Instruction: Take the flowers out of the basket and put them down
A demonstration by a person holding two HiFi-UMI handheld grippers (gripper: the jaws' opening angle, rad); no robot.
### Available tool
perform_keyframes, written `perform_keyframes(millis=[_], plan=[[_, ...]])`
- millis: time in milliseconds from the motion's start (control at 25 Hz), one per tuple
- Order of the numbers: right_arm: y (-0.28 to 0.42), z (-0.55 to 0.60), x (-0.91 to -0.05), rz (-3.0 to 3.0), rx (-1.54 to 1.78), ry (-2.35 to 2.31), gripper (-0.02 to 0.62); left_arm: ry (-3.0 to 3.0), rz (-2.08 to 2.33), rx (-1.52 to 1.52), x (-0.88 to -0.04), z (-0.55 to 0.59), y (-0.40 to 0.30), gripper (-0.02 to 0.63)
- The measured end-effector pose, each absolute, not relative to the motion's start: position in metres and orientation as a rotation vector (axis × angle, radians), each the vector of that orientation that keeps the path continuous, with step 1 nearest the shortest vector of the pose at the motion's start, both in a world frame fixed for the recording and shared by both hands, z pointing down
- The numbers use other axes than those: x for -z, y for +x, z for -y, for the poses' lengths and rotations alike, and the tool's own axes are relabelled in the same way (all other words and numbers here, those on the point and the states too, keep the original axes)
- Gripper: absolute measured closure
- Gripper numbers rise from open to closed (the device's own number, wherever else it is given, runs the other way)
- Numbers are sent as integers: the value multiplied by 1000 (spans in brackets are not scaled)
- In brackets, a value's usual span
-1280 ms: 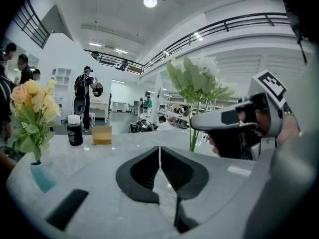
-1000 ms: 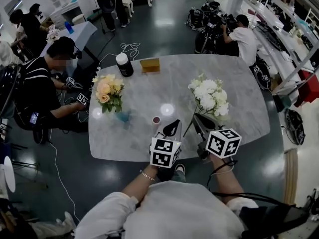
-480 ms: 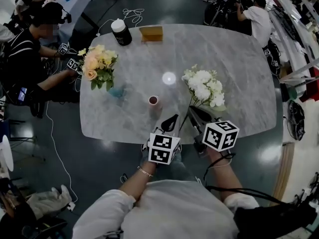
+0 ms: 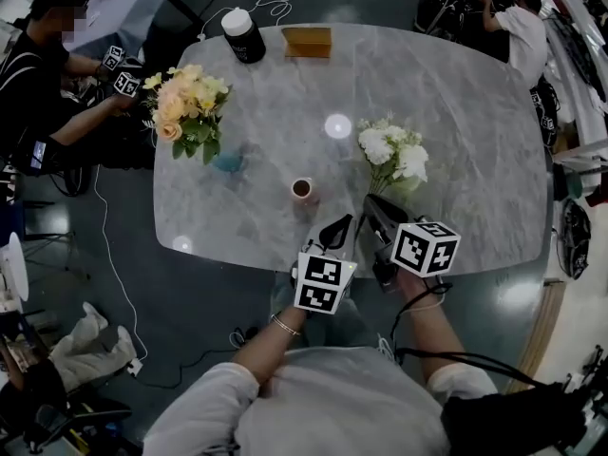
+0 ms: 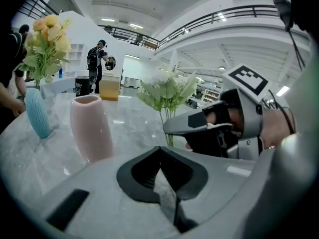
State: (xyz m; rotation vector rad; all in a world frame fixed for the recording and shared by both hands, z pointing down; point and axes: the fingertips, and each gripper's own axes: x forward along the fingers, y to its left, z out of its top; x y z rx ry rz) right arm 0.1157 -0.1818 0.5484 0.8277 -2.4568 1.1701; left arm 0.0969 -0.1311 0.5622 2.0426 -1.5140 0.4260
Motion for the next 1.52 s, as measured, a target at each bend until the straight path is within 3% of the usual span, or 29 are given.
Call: perform_keyframes(millis=[800,1520], plan=[[102,216,-604,2309,-1310,862,581,1950,1469,-440,-604,156,89,595],[103,216,-601,2265,-1223,935,580,1972,1439,-453,-605,152,87,595]])
